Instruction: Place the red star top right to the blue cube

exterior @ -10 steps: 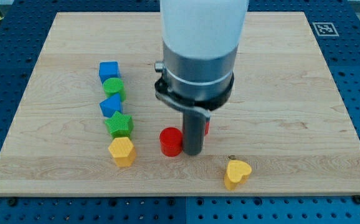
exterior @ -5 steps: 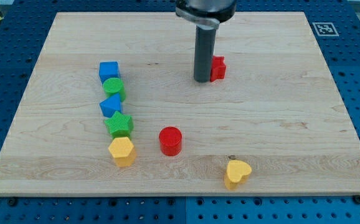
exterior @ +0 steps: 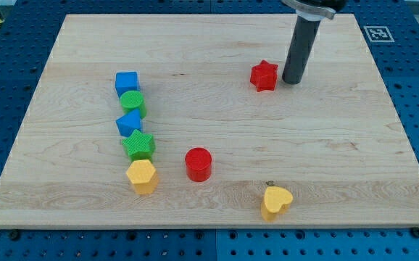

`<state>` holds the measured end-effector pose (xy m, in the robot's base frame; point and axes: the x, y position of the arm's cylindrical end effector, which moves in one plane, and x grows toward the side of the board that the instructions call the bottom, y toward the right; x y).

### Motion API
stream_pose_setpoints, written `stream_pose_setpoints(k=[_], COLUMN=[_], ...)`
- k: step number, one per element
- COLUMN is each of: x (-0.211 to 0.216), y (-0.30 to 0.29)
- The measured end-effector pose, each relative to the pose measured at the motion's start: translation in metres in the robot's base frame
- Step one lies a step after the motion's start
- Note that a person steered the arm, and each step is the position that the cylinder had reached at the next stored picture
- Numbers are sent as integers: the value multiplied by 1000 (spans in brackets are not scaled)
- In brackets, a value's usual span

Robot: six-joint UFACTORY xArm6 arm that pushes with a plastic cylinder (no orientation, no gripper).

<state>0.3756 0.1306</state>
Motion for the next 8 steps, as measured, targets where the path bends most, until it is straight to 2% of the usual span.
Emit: stream_pose_setpoints(k=[3,5,7,8], x=[0,10,5,-1], y=[-90,-126,-147,-177])
